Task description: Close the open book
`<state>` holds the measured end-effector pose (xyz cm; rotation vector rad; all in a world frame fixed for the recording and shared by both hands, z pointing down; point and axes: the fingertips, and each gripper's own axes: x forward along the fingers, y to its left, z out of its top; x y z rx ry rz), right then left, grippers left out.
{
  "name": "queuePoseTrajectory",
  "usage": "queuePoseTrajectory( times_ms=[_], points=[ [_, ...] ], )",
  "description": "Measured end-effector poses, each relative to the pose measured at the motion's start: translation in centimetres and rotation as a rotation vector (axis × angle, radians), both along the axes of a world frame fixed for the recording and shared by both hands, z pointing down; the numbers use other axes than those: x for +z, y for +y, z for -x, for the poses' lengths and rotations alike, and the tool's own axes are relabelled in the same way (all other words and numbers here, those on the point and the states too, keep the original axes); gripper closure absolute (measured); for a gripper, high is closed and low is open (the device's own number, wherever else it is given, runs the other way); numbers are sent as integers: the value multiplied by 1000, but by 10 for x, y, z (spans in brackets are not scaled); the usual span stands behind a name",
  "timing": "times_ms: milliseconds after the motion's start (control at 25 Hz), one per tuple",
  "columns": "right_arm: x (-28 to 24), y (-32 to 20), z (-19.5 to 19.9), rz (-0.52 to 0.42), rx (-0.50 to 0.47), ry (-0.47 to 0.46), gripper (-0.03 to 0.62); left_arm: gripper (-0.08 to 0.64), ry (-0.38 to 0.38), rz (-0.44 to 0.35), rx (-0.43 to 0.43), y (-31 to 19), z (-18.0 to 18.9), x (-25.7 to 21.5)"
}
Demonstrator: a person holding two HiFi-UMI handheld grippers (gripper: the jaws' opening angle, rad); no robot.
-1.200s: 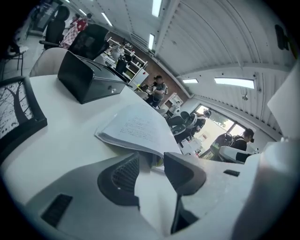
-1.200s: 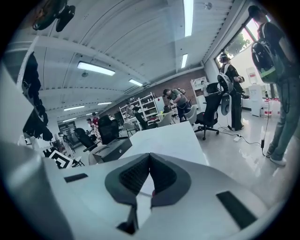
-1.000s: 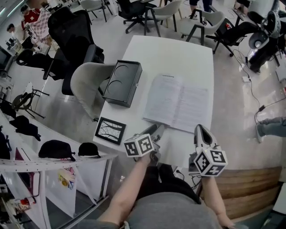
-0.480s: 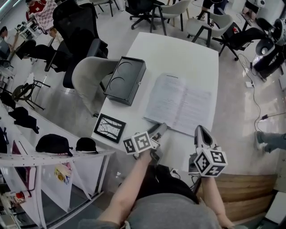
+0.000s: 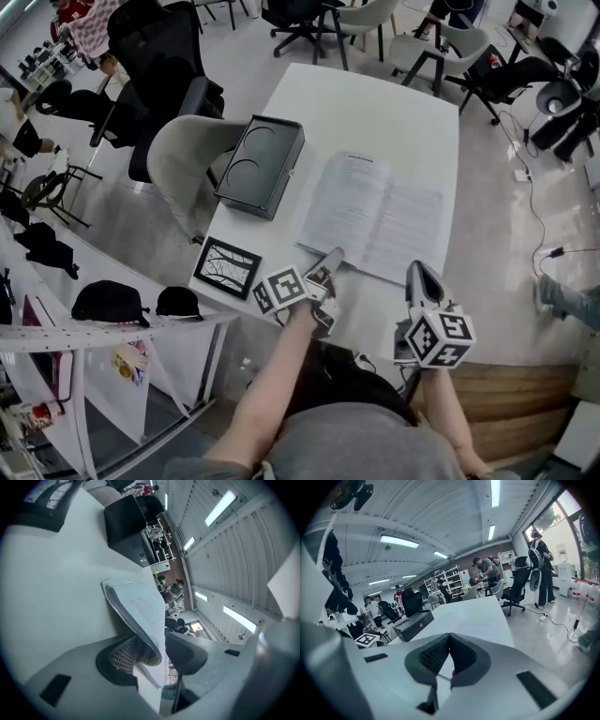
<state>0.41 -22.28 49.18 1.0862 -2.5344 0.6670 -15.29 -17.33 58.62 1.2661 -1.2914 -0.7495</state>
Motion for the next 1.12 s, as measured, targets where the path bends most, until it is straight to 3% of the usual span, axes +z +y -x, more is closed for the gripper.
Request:
queuePoseTrajectory(
  times_ms=[400, 600, 800, 1120],
  points=[
    [1, 1, -3, -1, 22, 3, 588, 393, 126, 21, -78, -1, 14, 11],
    [2, 2, -9, -1, 37, 11, 588, 449, 142, 24, -95, 1, 15, 14],
    [2, 6, -16, 2, 58, 12, 588, 485, 121, 6, -85, -1, 16, 7],
    [0, 14, -26, -5, 104, 12, 588, 508, 6, 1, -35, -1, 15, -6]
  ],
)
